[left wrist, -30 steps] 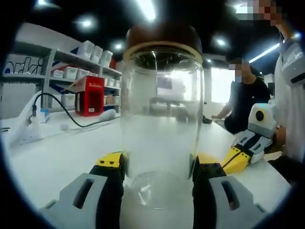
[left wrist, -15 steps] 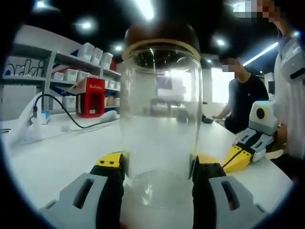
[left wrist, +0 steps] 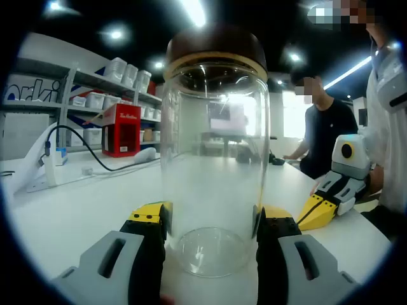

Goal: Clamp the coffee can twist off the lid put the lid on the table pick up the lid cover the can tighten the lid

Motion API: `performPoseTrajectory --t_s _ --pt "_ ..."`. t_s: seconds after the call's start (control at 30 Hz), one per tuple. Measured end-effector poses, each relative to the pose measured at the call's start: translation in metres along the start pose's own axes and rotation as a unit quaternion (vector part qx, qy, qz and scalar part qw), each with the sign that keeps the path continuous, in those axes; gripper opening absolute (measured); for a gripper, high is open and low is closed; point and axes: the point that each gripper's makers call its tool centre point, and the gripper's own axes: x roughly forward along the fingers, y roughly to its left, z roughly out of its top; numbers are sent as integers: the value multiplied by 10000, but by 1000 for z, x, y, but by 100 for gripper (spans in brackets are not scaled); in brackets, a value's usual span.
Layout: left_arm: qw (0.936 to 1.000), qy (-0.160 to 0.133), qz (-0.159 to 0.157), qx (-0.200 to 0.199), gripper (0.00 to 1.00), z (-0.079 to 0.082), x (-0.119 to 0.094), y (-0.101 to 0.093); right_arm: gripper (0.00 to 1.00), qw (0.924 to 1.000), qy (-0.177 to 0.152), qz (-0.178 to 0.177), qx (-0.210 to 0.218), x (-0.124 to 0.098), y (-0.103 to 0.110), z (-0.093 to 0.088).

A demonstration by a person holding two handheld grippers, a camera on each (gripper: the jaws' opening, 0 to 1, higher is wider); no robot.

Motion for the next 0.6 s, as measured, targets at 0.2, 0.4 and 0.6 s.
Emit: performPoseTrajectory --t_s 0.2,0.4,0.6 --pt "10000 -4 2 0 48 0 0 -1 0 9998 -24 -131 -116 0 -2 0" --pt "10000 -8 8 2 48 0 -1 -2 0 10000 37 -64 -29 -1 -2 0" --pt "10000 -1 15 1 48 0 -1 -2 0 10000 60 -62 9 0 -1 0"
